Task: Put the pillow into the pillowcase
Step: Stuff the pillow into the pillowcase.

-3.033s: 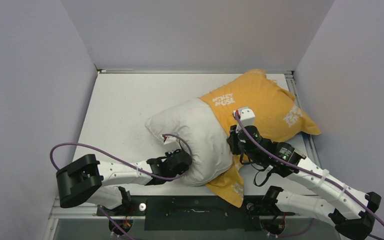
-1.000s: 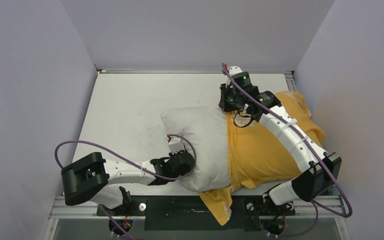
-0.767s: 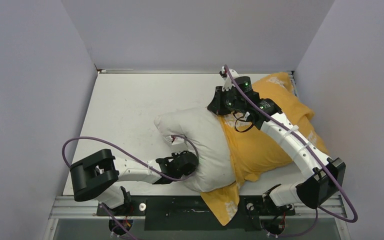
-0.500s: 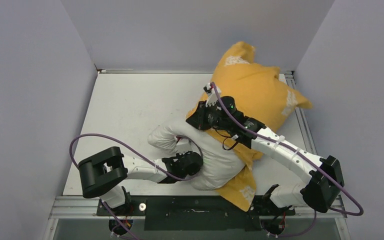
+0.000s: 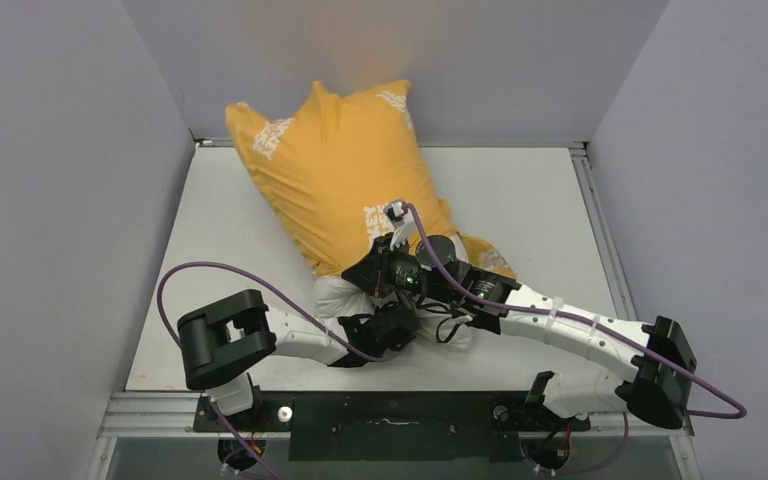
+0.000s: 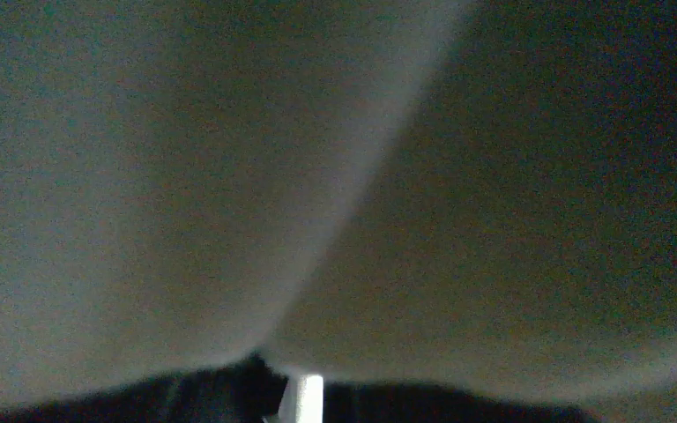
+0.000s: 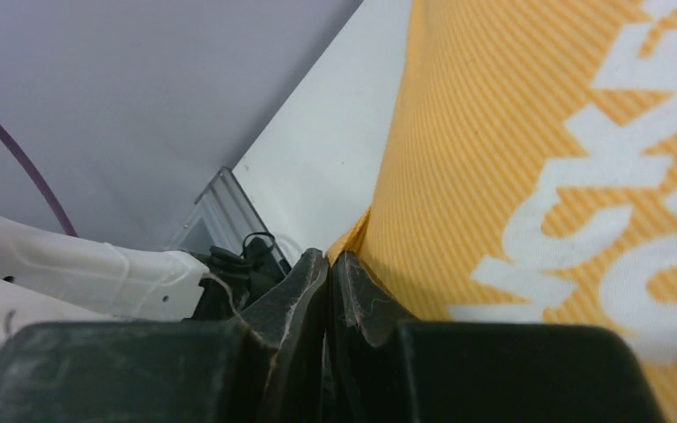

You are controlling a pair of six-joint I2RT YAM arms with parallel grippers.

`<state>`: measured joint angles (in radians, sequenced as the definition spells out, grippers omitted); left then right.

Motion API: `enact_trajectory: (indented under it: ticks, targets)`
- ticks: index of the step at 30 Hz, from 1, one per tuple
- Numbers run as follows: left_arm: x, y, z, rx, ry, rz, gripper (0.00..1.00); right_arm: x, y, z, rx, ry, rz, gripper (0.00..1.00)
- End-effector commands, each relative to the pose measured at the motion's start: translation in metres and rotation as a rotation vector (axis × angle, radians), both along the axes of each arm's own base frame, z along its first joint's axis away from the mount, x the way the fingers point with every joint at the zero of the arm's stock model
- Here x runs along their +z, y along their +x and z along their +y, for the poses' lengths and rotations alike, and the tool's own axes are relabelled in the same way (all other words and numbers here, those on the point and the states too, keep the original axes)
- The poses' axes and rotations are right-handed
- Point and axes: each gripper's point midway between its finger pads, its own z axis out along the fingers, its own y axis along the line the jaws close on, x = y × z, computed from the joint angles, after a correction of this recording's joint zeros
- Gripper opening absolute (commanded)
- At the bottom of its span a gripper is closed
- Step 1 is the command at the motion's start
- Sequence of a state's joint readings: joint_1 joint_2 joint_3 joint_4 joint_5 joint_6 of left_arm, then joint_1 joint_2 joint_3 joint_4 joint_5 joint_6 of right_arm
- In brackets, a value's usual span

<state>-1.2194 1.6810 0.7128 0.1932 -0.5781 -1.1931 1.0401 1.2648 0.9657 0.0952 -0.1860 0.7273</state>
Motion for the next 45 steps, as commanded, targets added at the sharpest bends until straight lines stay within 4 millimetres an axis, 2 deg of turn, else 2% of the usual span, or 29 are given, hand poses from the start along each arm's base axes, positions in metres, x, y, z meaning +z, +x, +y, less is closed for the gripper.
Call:
enact_trajectory:
  ticks: [1,5,6,8,11,13,14,16,18,22,26,27,29,34,40,42,45]
  targets:
    - [0.023,0.006,-0.031,-0.112,-0.078,0.009,0.00,0.098,-0.103,-0.009,0.344,0.184,-0.103,0.05]
    - [0.034,0.006,-0.028,-0.110,-0.102,-0.005,0.00,0.073,-0.072,-0.021,0.181,0.030,-0.150,0.06]
    - [0.039,0.006,-0.028,-0.110,-0.114,-0.011,0.00,0.066,-0.062,-0.027,0.129,-0.017,-0.156,0.13]
    - [0.049,0.004,-0.029,-0.121,-0.149,-0.024,0.00,0.059,-0.046,-0.041,0.029,-0.084,-0.183,0.39]
    - [0.073,0.000,-0.031,-0.153,-0.209,-0.053,0.18,0.060,-0.026,-0.072,-0.133,-0.130,-0.211,0.79]
    - [0.089,-0.005,-0.033,-0.185,-0.254,-0.072,0.34,0.059,-0.018,-0.092,-0.213,-0.154,-0.218,0.96]
    - [0.100,-0.008,-0.035,-0.204,-0.282,-0.081,0.43,0.056,-0.016,-0.101,-0.247,-0.170,-0.220,0.98]
    - [0.118,-0.017,-0.036,-0.247,-0.327,-0.092,0.58,0.050,-0.011,-0.118,-0.305,-0.211,-0.218,0.90]
    - [0.138,-0.025,-0.035,-0.281,-0.365,-0.106,0.69,0.039,-0.007,-0.134,-0.357,-0.270,-0.212,0.90]
    - [0.171,-0.042,-0.025,-0.304,-0.410,-0.134,0.78,0.018,-0.001,-0.158,-0.446,-0.355,-0.193,0.90]
    - [0.193,-0.051,0.000,-0.262,-0.418,-0.159,0.81,0.000,-0.002,-0.162,-0.453,-0.372,-0.158,0.90]
    - [0.203,-0.053,0.009,-0.250,-0.431,-0.173,0.81,-0.003,-0.003,-0.159,-0.439,-0.369,-0.150,0.90]
    - [0.210,-0.056,0.025,-0.227,-0.417,-0.187,0.82,-0.014,-0.007,-0.149,-0.393,-0.368,-0.128,0.90]
    - [0.189,-0.054,0.088,-0.116,-0.230,-0.162,0.82,-0.045,-0.023,-0.120,-0.230,-0.374,-0.056,0.90]
    - [0.154,-0.047,0.181,0.110,0.049,-0.124,0.83,-0.075,-0.035,-0.098,-0.093,-0.331,0.042,0.90]
    - [0.150,-0.046,0.196,0.141,0.092,-0.123,0.85,-0.083,-0.036,-0.094,-0.077,-0.321,0.062,0.90]
    - [0.150,-0.047,0.204,0.135,0.125,-0.125,0.87,-0.091,-0.031,-0.093,-0.082,-0.332,0.069,0.90]
